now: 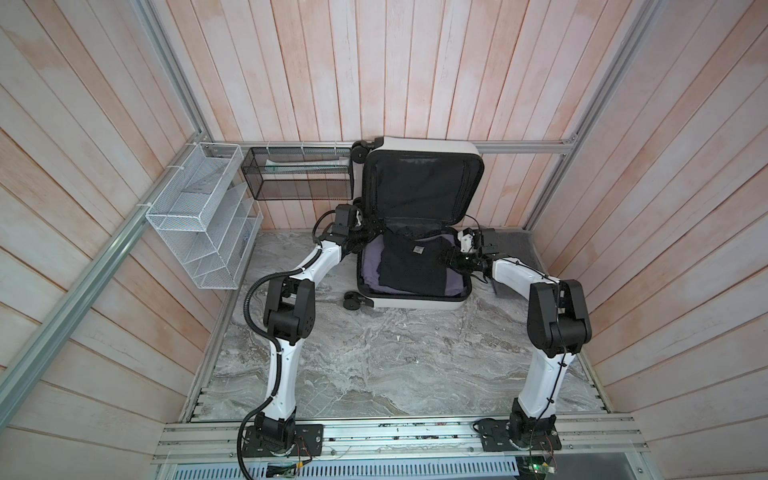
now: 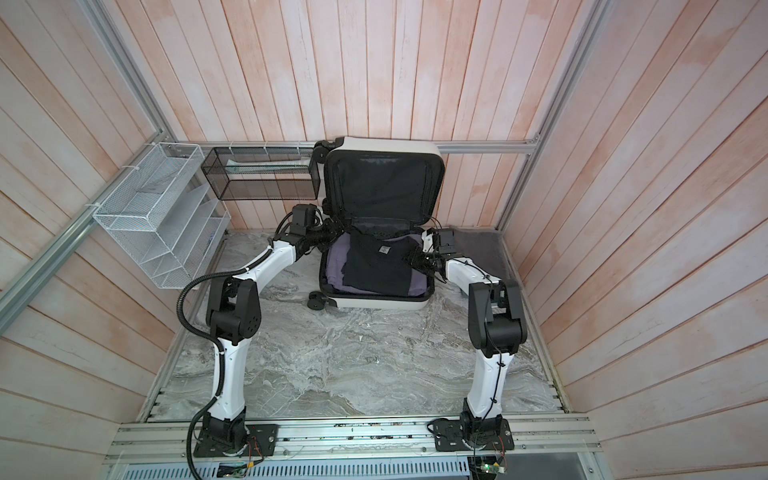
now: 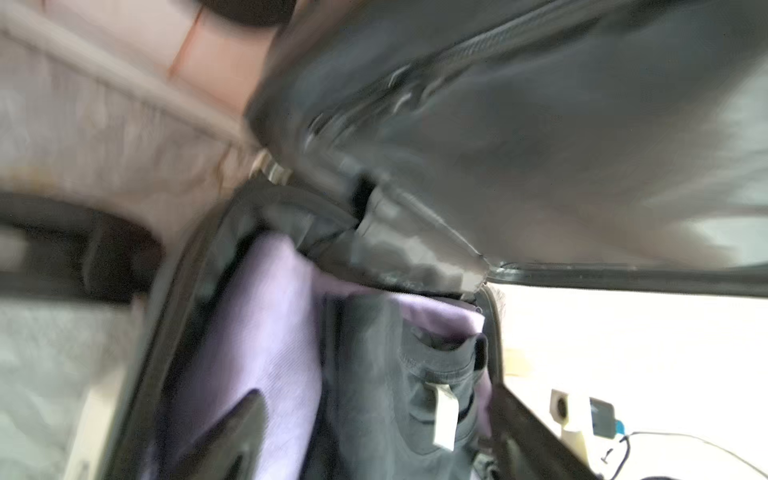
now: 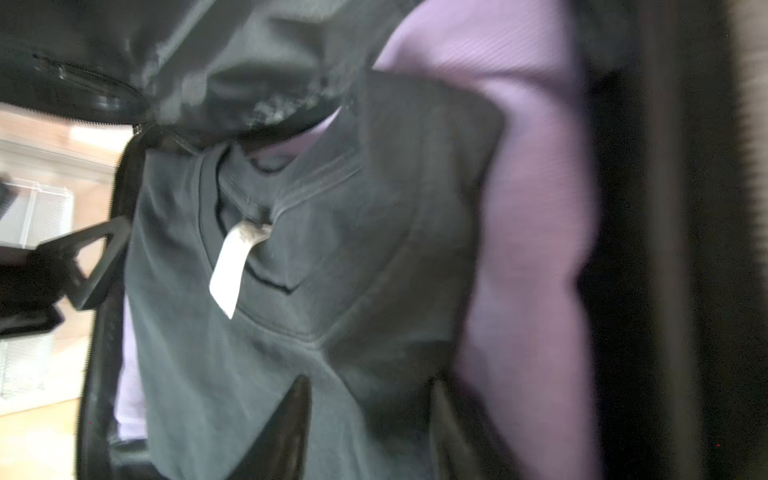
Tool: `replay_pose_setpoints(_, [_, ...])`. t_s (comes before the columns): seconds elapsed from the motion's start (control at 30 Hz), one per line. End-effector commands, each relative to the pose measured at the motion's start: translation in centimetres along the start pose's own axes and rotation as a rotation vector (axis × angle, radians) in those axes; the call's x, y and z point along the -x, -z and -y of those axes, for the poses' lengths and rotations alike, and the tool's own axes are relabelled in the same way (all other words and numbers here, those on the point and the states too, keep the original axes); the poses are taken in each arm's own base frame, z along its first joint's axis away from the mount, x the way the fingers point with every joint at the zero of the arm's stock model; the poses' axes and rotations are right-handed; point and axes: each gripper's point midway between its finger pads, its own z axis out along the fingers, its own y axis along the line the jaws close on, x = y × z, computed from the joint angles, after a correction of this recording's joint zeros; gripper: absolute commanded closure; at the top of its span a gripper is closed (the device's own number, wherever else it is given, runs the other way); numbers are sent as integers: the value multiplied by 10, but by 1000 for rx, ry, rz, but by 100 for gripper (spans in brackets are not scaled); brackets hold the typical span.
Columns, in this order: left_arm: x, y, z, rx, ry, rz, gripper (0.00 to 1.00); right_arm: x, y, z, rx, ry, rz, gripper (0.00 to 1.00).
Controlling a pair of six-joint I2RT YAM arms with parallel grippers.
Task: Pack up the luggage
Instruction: 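Release the T-shirt and press its edges flat onto the purple towel with both grippers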
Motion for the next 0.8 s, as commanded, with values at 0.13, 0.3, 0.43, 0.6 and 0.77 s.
replay_pose_setpoints(0.13, [7, 41, 74, -151, -115, -7, 0, 21, 58, -29, -11, 49, 91, 43])
replay_pose_setpoints(0.3, [-30, 32, 106, -257, -163, -101, 0, 14, 68, -39, 52, -4, 115, 45])
replay_pose_setpoints(0.43, [-54, 6, 108, -305, -184, -170, 0, 5, 59, -42, 83, -28, 100, 45])
replay_pose_setpoints(0.6, [-58, -22, 83, -288, -174, -161, 0, 17, 43, -46, 96, -25, 109, 46])
replay_pose_setpoints(0.77, [-54, -37, 50, -252, -132, -148, 0, 30, 13, -41, 101, -39, 89, 47])
